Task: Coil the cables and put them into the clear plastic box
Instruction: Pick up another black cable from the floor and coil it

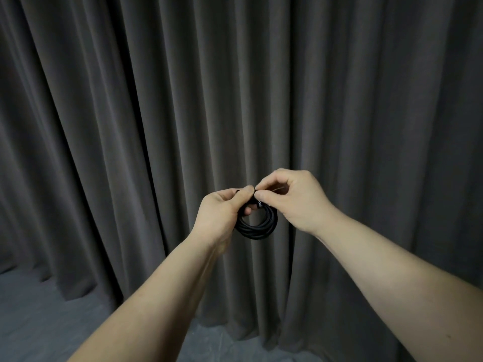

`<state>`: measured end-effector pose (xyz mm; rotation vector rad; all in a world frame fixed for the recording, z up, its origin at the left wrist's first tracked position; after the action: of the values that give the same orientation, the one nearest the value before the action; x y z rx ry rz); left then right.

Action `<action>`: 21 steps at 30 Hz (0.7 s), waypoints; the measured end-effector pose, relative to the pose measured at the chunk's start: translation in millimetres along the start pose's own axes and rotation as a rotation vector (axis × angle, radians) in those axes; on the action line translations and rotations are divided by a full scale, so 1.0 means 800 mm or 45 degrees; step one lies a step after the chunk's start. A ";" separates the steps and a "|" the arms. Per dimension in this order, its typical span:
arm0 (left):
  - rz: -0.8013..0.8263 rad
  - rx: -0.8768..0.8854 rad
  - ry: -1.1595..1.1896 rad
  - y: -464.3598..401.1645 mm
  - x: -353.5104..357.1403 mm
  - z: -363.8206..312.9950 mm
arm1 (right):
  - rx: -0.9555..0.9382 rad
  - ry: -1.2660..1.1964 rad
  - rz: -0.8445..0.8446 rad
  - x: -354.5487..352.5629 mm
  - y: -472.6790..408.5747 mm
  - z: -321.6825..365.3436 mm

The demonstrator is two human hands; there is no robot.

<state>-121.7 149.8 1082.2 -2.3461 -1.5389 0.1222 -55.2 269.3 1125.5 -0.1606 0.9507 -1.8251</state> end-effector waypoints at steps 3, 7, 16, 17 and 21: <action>-0.018 -0.012 -0.002 0.001 -0.001 0.005 | 0.000 0.007 0.026 -0.001 0.000 -0.002; -0.051 -0.047 -0.005 -0.001 -0.004 0.012 | 0.008 0.029 0.128 0.002 0.001 -0.002; -0.060 0.007 -0.019 -0.004 -0.003 0.002 | -0.193 0.373 0.118 0.004 0.002 0.017; -0.055 0.010 -0.022 -0.004 -0.003 0.002 | -0.196 0.360 0.110 0.003 0.002 0.017; -0.047 0.044 -0.032 0.001 -0.004 -0.003 | -0.176 0.254 0.055 0.001 0.003 0.019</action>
<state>-122.0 146.3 1083.6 -2.2962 -1.5786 0.1693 -46.0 260.1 1133.7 -0.0435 1.2122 -1.7591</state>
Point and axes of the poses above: each hand's wrist, its own y-axis away from the middle knuckle, its own x-axis out of the palm, z = x × y, the point moved 8 cm from there along -y, towards the middle knuckle, and after that the axes turned 3 degrees about -y, right-handed, at the moved point
